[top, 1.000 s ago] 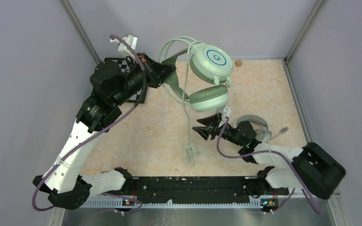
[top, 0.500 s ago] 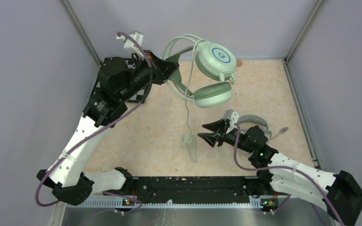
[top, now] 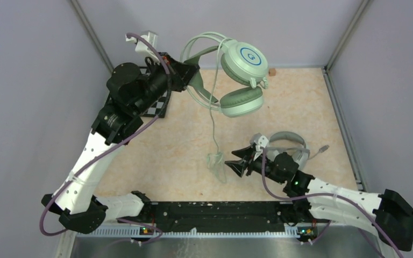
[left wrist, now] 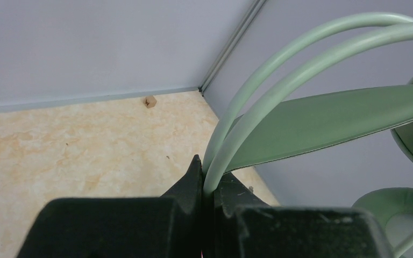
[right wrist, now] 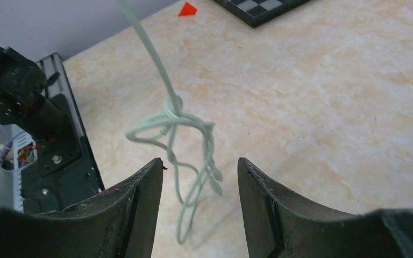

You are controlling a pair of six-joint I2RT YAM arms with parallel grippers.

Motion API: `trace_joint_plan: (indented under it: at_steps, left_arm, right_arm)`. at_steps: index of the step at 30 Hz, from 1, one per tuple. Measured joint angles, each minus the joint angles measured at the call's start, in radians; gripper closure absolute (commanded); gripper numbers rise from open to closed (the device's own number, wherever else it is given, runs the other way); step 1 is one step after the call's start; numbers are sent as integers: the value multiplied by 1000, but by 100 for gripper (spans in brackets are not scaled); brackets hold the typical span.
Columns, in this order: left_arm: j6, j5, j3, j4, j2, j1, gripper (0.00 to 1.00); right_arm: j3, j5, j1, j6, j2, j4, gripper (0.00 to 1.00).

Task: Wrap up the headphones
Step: Wrap the headphones cable around the headphones.

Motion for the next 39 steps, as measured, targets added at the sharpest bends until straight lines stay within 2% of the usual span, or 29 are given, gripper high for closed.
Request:
trace_joint_plan:
  at_steps: [11,20,23,33,39]
  left_arm:
    - [14,-8,39,23,21,0,100]
    - [36,-43,39,23,33,0,100]
    - [36,-45,39,24,34,0,100]
    - [36,-45,39,30,35,0,100]
    - [41,-45,39,31,35,0,100]
  right_arm:
    - [-101,36,17,19,154,156,47]
    - [-101,51,154,25,305,350,48]
    - [-99,85,188,11,387,413,52]
    - [-84,254,206,-1,641,611,51]
    - [-87,311,219,-5,668,710,51]
